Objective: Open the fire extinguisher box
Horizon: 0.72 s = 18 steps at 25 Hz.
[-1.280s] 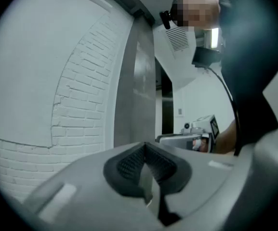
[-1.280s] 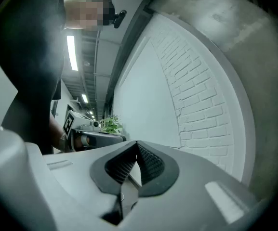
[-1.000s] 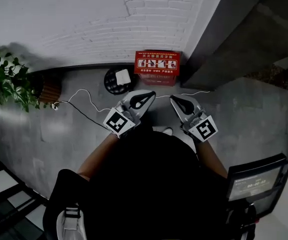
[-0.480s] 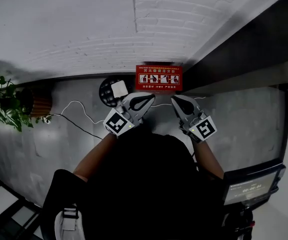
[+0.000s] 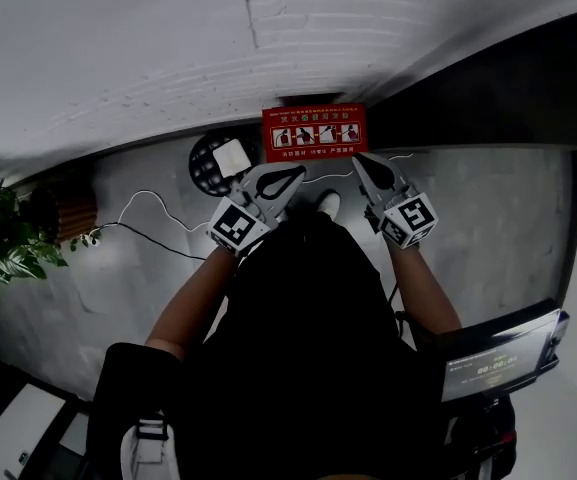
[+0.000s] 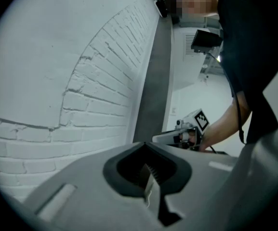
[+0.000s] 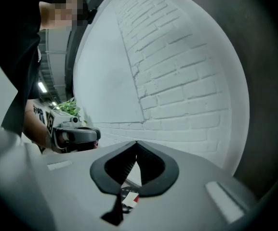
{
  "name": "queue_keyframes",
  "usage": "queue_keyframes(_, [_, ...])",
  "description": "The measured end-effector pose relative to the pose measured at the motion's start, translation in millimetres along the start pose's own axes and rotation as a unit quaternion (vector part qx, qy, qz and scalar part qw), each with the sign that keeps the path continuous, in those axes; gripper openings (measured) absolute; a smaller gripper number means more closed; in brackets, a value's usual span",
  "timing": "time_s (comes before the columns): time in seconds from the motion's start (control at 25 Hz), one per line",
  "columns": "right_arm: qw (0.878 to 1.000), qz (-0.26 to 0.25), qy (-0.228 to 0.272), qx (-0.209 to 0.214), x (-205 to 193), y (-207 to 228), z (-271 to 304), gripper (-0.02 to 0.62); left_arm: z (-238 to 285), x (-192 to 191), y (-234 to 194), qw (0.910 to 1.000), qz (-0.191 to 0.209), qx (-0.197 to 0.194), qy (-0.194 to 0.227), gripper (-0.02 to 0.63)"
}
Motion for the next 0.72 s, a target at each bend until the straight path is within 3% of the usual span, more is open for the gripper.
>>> queue_keyframes(0.24, [0.987,0.150,-0.033,-0.037,-84.5,60.7,22.9,0.005,30.5,-59.7,-10.8,0.9988,-0.019,0.030,-0.035,0.003])
queue_keyframes(0.4, [0.965,0.256,-0.055,-0.038,-153.5,82.7,37.5,0.005,54.0,-108.3,-6.8,0.9959,-0.032,0.021,-0.082,0.003])
queue_keyframes(0.72, [0.923,0.370,-0.088,-0.067,-281.8,107.7,50.8,0.006,98.6,-201.4,-9.1,0.9875,-0.063,0.023,-0.143,0.003])
Point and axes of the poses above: the fingertips, and each gripper's own axes: z forward along the fingers, y to its right, x out of its top, the point moved 1 cm from there along -z, backward along the fingers, and after that the axes turned 1 degree about -y, right-handed, at the moved point
